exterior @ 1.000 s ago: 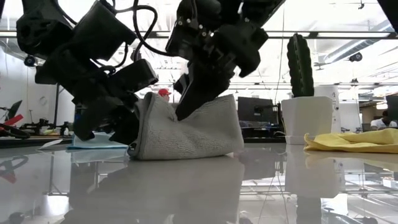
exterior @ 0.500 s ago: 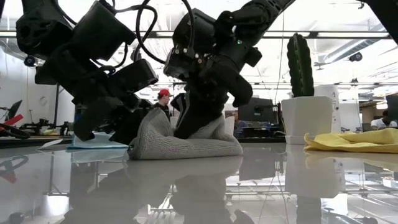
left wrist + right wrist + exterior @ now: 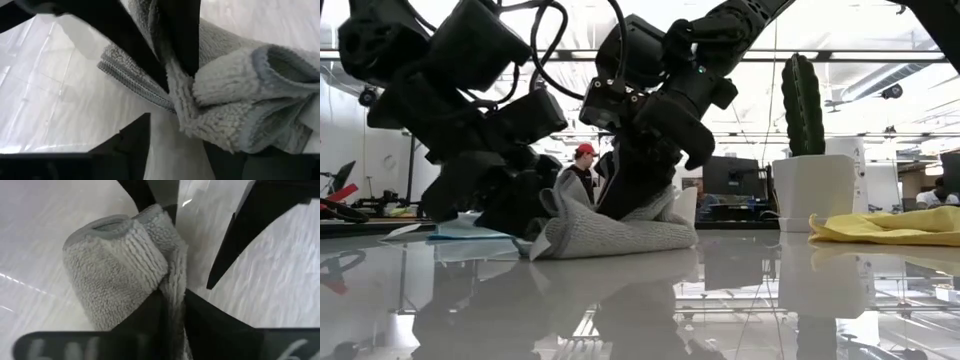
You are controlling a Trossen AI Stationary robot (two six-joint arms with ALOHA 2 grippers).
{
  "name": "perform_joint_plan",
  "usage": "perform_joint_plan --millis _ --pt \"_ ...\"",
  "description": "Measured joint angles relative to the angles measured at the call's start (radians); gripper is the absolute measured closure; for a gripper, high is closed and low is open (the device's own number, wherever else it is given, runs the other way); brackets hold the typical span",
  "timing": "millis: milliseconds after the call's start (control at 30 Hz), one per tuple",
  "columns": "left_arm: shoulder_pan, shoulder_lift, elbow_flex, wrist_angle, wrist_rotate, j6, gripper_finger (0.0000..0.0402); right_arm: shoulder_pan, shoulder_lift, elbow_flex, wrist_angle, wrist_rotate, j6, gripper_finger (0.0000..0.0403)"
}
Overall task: Fold microfiber towels
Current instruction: Fold the gray cloth
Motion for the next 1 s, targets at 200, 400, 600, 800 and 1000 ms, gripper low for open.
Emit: perform_joint_plan --millis 200,400,600,800,1000 --pt "0.000 -0.035 0.000 -0.087 0.001 -0.009 0.0228 0.000 -0.017 0.000 0.001 0.000 0.013 0.0287" --pt "0.000 -0.036 0.003 -0.091 -0.001 -0.032 0.0228 -0.001 -0.055 0.000 0.028 0.001 0.010 0.0256" --pt "0.000 -0.036 0.000 -0.089 -0.001 -0.034 0.0228 -0.001 -0.100 0.000 -0.026 0.003 -0.026 0.0251" --pt "0.000 -0.036 0.000 -0.088 -0.002 -0.034 0.0228 0.001 -0.156 0.001 -0.182 0.000 -0.095 0.0251" --pt "0.001 -0.035 -0.002 -0.087 -0.004 -0.034 0.0228 0.002 -0.142 -0.019 -0.216 0.010 -0.116 0.0262"
